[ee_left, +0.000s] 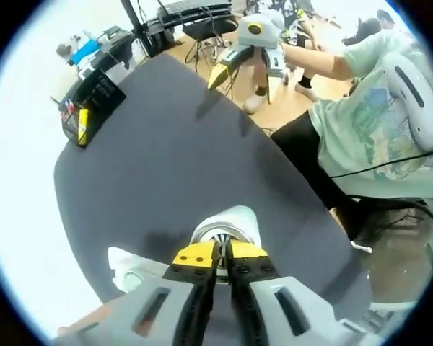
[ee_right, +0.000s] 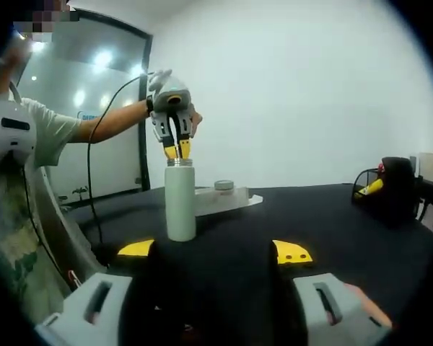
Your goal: Assemble the cup parts correctly, then place the assembled cup into the box.
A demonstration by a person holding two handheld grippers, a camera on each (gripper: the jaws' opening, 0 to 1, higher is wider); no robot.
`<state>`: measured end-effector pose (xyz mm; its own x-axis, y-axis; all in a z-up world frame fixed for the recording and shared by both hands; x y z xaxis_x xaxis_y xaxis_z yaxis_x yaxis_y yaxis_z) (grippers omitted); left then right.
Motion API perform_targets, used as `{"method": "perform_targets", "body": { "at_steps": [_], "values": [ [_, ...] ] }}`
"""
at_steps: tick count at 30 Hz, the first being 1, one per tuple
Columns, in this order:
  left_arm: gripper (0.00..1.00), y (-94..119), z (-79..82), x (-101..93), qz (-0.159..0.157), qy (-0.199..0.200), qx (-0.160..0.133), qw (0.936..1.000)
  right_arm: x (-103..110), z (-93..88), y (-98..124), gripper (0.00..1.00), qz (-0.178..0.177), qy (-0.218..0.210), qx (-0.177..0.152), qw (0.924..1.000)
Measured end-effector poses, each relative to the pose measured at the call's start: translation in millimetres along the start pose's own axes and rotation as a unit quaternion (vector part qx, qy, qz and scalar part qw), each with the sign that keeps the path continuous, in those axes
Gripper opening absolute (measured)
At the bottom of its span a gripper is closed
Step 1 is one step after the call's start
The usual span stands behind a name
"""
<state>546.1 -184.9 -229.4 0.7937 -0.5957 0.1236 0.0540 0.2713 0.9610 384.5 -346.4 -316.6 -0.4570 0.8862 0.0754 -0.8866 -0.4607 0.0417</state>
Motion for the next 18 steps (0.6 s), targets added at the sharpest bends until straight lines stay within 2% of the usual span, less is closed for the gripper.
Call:
{"method": "perform_targets", "body": {
  "at_steps": [3,9,18],
  "values": [
    [0.06,2.0,-0.3,-0.3,0.005,-0.003,-0.003,1.0000,-0.3,-0.9,0.2,0.59,0.000,-0.001,0.000,1.0000],
    [0.06,3.9,-6.8,-1.3,0.011,-0.009,0.017,0.9998,-0.3,-1.1,-0.7,0.59,0.001,-0.003,-0.002,1.0000],
    [0.06,2.4,-7.8,-3.4,0.008,-0.015,0.034,0.9993,-0.1,-5.9,-2.7,0.59,0.003,-0.007,0.001,1.0000]
  ]
}}
Point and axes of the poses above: the point that each gripper's makers call its tool centre point, and the gripper's own axes: y roughly backward along the fingers, x roughly to its left, z roughly out of its top, the point moved 4 cm from there along y, roughly backward along the fingers, and after that the axes turned 1 degree about -x, right-handed, at the moved point
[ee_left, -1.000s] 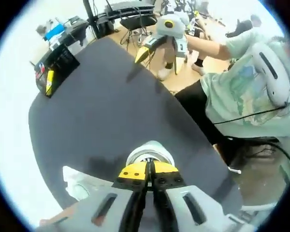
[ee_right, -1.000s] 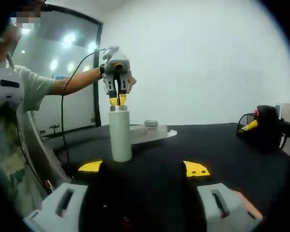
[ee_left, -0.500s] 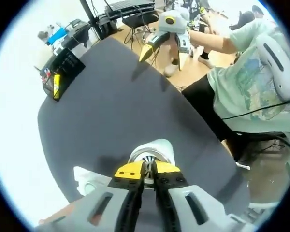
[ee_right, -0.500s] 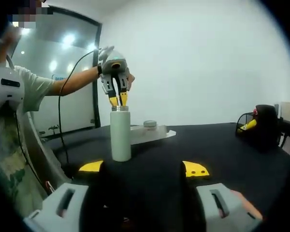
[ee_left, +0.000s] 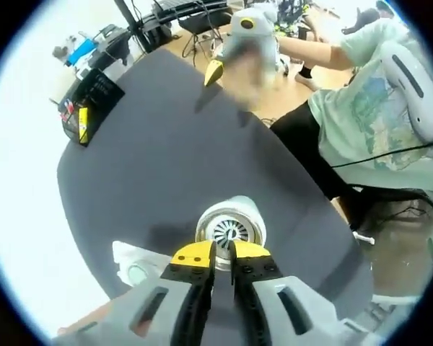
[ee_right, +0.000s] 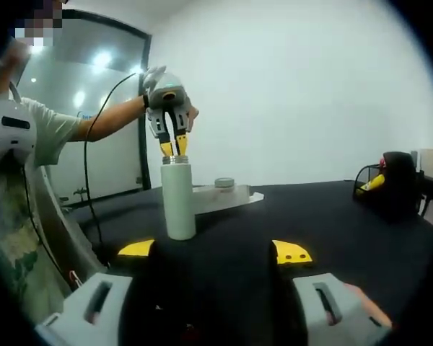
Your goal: Assemble the cup parts correctly, then place the assembled cup into the box.
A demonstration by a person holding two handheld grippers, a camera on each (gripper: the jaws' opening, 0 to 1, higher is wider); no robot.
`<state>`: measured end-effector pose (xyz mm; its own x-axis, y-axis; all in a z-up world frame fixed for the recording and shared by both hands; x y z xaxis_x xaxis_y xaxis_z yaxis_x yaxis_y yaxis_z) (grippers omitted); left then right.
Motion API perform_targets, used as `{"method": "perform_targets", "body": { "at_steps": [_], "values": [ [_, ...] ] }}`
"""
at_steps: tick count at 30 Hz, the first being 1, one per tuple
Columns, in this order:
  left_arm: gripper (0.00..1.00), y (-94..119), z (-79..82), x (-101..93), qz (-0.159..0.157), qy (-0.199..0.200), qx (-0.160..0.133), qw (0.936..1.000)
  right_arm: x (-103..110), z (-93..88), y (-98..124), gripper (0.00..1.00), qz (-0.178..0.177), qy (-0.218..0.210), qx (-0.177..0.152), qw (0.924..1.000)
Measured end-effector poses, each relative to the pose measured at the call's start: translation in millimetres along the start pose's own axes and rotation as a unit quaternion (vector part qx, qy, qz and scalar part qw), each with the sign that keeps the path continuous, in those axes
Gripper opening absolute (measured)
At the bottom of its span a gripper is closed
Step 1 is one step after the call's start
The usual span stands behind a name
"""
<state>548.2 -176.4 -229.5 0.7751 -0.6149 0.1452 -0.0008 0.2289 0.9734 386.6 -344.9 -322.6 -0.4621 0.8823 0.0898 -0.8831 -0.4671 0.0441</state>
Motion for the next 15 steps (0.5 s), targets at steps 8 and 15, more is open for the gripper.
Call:
{"method": "perform_targets", "body": {
  "at_steps": [8,15],
  "values": [
    [0.06,0,1.6,-0.5,-0.004,-0.001,-0.003,1.0000,-3,-0.3,1,0.58,-0.001,-0.003,-0.001,1.0000],
    [0.06,19,7.7,2.4,0.007,0.010,-0.036,0.9993,-3,1.5,0,0.58,0.001,-0.003,-0.003,1.0000]
  ]
}}
Point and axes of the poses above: the point that each gripper's makers call its tool centre point, and the gripper's own axes: y roughly backward along the fingers, x roughly to its left, z roughly out of its top, the point moved 4 cm from there along y, roughly backward along the fingers, and after that the axes turned 1 degree about -x, right-handed, at the moved point
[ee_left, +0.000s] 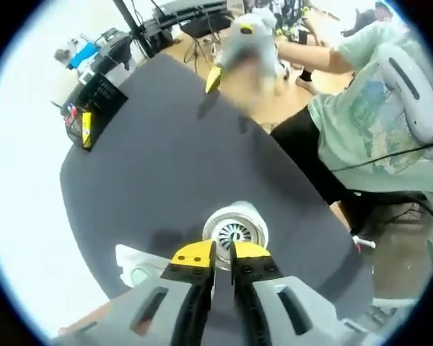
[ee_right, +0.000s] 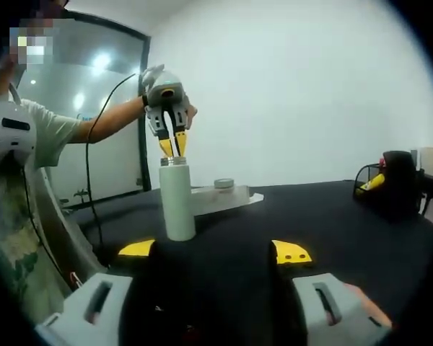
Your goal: Assemble the cup parts correctly, then place the assembled cup into the box.
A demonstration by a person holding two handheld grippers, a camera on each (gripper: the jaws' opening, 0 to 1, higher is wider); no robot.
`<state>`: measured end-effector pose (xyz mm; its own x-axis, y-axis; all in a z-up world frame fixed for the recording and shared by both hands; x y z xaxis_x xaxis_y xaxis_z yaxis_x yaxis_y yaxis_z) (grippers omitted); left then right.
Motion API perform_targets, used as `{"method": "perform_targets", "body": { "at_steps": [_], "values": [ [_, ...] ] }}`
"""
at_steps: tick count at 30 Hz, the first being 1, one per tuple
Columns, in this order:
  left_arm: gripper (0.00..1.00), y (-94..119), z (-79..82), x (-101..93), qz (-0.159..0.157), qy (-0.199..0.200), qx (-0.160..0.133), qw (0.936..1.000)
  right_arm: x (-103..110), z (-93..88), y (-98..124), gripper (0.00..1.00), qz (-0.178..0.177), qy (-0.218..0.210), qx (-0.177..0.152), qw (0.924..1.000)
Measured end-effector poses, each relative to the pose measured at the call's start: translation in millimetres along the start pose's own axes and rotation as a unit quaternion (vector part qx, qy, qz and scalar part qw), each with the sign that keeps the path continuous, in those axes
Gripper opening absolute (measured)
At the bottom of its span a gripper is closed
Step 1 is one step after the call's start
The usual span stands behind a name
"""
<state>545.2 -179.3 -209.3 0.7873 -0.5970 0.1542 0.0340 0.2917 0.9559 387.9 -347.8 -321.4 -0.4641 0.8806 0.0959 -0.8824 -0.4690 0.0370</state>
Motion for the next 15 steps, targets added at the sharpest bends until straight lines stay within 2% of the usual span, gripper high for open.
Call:
{"method": "perform_targets", "body": {
  "at_steps": [5,9,10,13,15],
  "values": [
    [0.06,27,-1.3,15.6,0.041,0.025,-0.048,0.9977,-1,-0.2,-2,0.58,0.001,0.000,0.001,1.0000],
    [0.08,51,-12.7,37.6,0.100,0.052,-0.098,0.9888,-2,0.3,-3,0.58,0.003,0.000,0.001,1.0000],
    [0.10,54,-15.5,40.2,0.106,0.054,-0.106,0.9873,-3,0.3,-3,0.58,0.002,0.000,0.001,1.0000],
    [0.17,63,-29.6,50.0,0.128,0.083,-0.155,0.9760,-5,-0.4,-4,0.58,0.002,-0.001,0.002,1.0000],
    [0.20,66,-40.0,57.9,0.151,0.110,-0.190,0.9639,-6,-1.6,-5,0.58,0.002,-0.004,0.003,1.0000]
  ]
}}
Point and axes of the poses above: the point that each gripper's makers call its tool centre point, and the gripper's own axes: y roughly backward along the fingers, x roughly to its left, z roughly out of its top, the point moved 4 cm from there along y, roughly backward along the fingers, and after that the axes turned 1 degree about -x, right-handed, at the moved point
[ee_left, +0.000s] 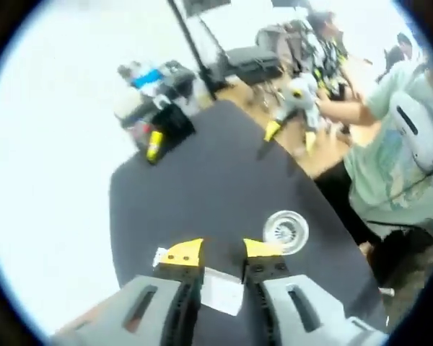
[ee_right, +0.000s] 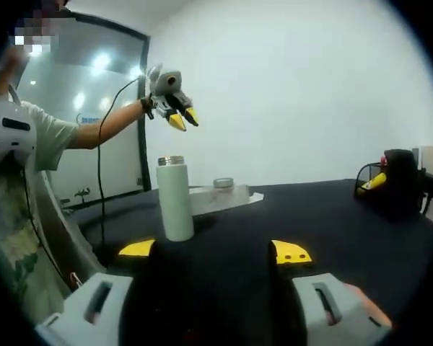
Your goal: Assemble the cup parts correctly, then place the assembled cup into the box.
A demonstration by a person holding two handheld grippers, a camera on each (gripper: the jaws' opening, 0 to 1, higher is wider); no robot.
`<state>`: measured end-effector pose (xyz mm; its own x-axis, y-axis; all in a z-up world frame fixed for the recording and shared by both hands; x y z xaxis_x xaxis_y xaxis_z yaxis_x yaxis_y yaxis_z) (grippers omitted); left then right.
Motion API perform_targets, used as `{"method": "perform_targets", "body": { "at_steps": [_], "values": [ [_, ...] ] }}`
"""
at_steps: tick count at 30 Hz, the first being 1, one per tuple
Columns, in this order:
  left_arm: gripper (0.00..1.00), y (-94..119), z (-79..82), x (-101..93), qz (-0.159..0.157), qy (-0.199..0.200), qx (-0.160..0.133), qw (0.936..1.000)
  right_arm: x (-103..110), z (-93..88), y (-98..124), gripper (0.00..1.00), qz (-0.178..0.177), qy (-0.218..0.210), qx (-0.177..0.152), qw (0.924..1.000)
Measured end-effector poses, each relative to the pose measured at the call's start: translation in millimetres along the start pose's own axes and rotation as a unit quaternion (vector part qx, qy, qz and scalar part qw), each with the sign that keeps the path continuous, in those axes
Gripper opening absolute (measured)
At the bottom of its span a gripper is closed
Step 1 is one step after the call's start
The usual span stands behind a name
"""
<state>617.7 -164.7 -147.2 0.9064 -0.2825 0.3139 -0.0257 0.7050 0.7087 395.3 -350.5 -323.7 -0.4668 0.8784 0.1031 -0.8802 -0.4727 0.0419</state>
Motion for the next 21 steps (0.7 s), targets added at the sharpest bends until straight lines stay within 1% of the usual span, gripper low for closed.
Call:
{"method": "perform_targets", "body": {
  "at_steps": [1,3,4,5,6,7,8,9,10,11,13,15,16,17,18,19,21],
  "values": [
    [0.23,1,-4.0,4.5,0.007,0.009,-0.017,0.9998,-1,-0.9,-1,0.58,0.000,-0.001,0.001,1.0000],
    [0.27,3,-12.9,12.8,0.023,0.045,-0.056,0.9971,-2,-2.9,-3,0.58,0.000,-0.003,0.003,1.0000],
    [0.29,4,-16.6,16.7,0.031,0.058,-0.078,0.9948,-3,-3.8,-4,0.58,0.000,-0.004,0.004,1.0000],
    [0.32,5,-19.9,21.5,0.045,0.073,-0.102,0.9911,-4,-4.3,-5,0.58,0.001,-0.004,0.005,1.0000],
    [0.34,7,-23.8,25.8,0.058,0.086,-0.127,0.9865,-4,-4.8,-6,0.58,0.002,-0.006,0.005,1.0000],
    [0.35,7,-29.7,29.7,0.075,0.107,-0.157,0.9789,-5,-4.9,-7,0.58,0.004,-0.009,0.003,1.0000],
    [0.35,7,-33.0,31.7,0.084,0.115,-0.172,0.9748,-5,-4.8,-7,0.58,0.005,-0.013,0.001,0.9999],
    [0.36,6,-37.8,35.0,0.100,0.127,-0.194,0.9675,-5,-4.1,-8,0.58,0.008,-0.016,-0.003,0.9998],
    [0.37,6,-41.7,37.1,0.111,0.134,-0.206,0.9629,-5,-3.7,-8,0.58,0.009,-0.018,-0.005,0.9998],
    [0.38,3,-49.1,39.2,0.127,0.147,-0.226,0.9546,-4,-2.4,-9,0.57,0.012,-0.025,-0.011,0.9996],
    [0.42,-3,-58.7,40.0,0.141,0.169,-0.252,0.9425,-5,0.1,-10,0.57,0.016,-0.033,-0.020,0.9991],
    [0.49,-11,-65.2,35.7,0.136,0.185,-0.275,0.9335,-6,2.9,-10,0.57,0.021,-0.041,-0.028,0.9986],
    [0.52,-15,-67.4,33.9,0.136,0.199,-0.290,0.9263,-6,4.2,-11,0.57,0.023,-0.044,-0.030,0.9983],
    [0.55,-20,-70.2,33.0,0.139,0.205,-0.298,0.9220,-7,5.3,-12,0.57,0.024,-0.045,-0.032,0.9982],
    [0.57,-25,-75.1,31.5,0.148,0.203,-0.296,0.9218,-7,6.4,-13,0.57,0.024,-0.045,-0.032,0.9982],
    [0.58,-29,-79.4,31.2,0.159,0.204,-0.298,0.9189,-8,6.7,-14,0.57,0.025,-0.043,-0.030,0.9983],
    [0.59,-38,-89.0,30.6,0.174,0.218,-0.303,0.9113,-8,7.0,-16,0.57,0.028,-0.039,-0.025,0.9985]
  ]
}}
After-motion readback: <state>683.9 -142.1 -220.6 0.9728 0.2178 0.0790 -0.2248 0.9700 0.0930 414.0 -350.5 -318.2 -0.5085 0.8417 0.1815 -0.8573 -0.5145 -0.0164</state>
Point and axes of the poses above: the point that each gripper's makers call its tool centre point, and the gripper's own axes: y roughly backward along the fingers, x roughly to its left, z roughly out of its top, the point moved 4 cm from there along y, roughly backward along the fingers, and after that the axes turned 1 degree about -x, right-handed, at the moved point
